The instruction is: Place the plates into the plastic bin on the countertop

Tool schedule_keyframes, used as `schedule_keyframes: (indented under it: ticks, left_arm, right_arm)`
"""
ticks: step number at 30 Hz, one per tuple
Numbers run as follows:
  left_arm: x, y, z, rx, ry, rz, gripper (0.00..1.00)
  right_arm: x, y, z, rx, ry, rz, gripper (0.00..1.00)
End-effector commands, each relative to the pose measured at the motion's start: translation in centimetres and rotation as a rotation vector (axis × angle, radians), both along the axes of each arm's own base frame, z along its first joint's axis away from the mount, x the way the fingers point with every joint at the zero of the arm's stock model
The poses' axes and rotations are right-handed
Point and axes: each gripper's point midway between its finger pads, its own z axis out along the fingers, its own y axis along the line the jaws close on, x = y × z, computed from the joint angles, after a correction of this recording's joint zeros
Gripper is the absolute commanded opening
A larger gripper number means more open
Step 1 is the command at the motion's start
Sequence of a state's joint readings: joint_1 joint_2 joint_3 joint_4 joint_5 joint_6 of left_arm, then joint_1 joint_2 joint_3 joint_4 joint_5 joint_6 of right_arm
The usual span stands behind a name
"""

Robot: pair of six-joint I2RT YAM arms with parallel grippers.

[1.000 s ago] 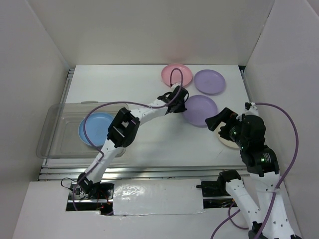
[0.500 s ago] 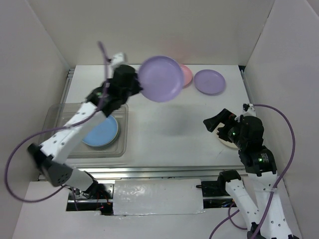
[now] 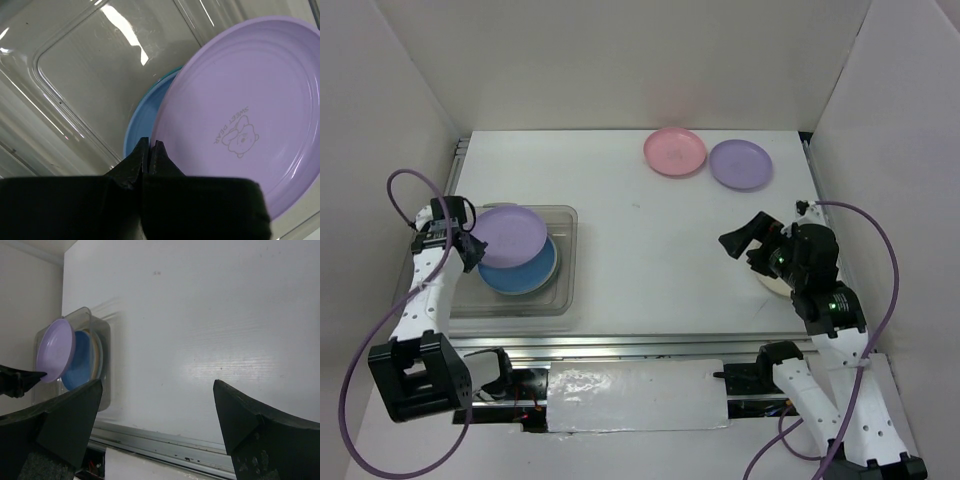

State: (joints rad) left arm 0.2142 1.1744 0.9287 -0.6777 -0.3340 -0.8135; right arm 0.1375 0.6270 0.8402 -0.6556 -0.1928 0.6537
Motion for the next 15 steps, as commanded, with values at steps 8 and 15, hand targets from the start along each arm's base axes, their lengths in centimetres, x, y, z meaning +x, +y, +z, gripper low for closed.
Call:
schedule_keyframes:
  ticks: [8, 15]
  left_arm:
    - [3.6, -0.3, -0.5, -0.124, -0.105, -0.087, 0.0]
    - [1.6, 0.0, 1.7, -0.037, -0.108, -0.043, 0.0]
  right_arm:
    - [0.9, 0.8, 0.4, 0.004, -0.038, 0.019, 1.0]
    - [1.1, 0.8, 0.4, -0.002, -0.036, 0.016, 1.0]
